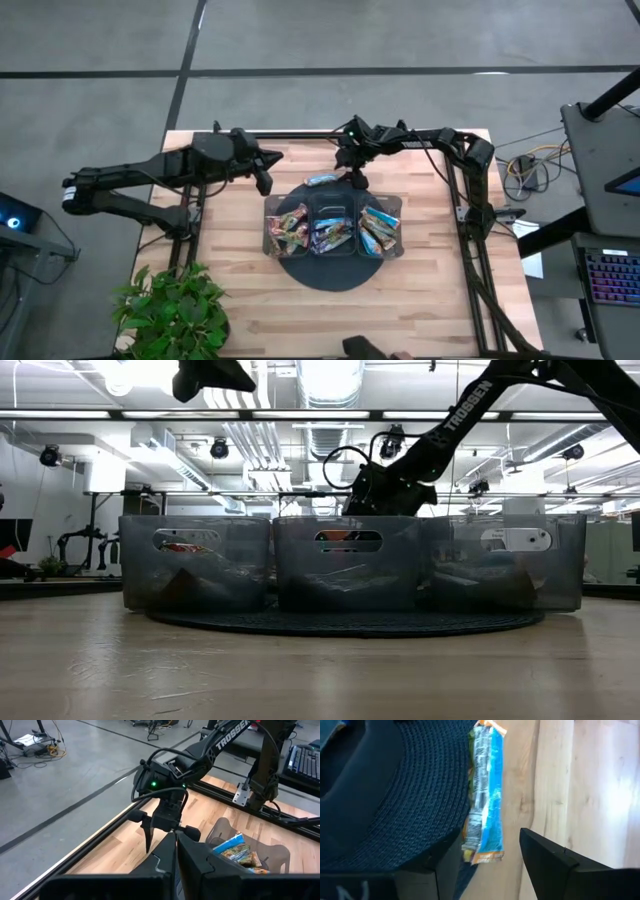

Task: Pick and place Granola Bars by type
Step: Put the yellow granola bar into the right black bin

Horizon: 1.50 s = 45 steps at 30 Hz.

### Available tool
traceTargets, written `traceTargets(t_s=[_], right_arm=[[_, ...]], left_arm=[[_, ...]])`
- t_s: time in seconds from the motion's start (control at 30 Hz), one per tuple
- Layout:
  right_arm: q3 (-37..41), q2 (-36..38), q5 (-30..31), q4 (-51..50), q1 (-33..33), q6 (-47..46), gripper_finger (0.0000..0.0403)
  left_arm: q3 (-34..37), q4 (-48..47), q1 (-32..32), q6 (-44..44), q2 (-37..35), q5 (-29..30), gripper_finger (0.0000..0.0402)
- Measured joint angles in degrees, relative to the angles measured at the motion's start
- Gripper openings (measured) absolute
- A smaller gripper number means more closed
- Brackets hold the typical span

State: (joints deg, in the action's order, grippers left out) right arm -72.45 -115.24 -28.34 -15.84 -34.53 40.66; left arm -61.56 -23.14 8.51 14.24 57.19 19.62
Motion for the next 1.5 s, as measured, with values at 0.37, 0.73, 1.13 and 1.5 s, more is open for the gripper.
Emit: traceTargets(t_s=[0.37,0.73,1.13,1.5], right_arm=[[-0.2,0.0,-0.1,-2.9,0.7,0.2,0.0192],[-0.3,-0.3,-0.1,-1.0,0.8,0.5,0.0192],[0.5,-0.4,-0.1,0.2,1.5,-1.5,0.0192],[-4.7,-4.9,4.0,-2.8,2.4,-3.0,0.0191]], left_arm=[[0.0,-0.1,0.0,0.7,0.4,0.0,0.0],[0.0,-0.1,0.0,0.8,0.4,0.0,0.0],[0.0,-0.1,0.0,0.8,0.4,0.0,0.0],[0.0,-0.2,0.0,1.2,0.4,0.0,0.0]])
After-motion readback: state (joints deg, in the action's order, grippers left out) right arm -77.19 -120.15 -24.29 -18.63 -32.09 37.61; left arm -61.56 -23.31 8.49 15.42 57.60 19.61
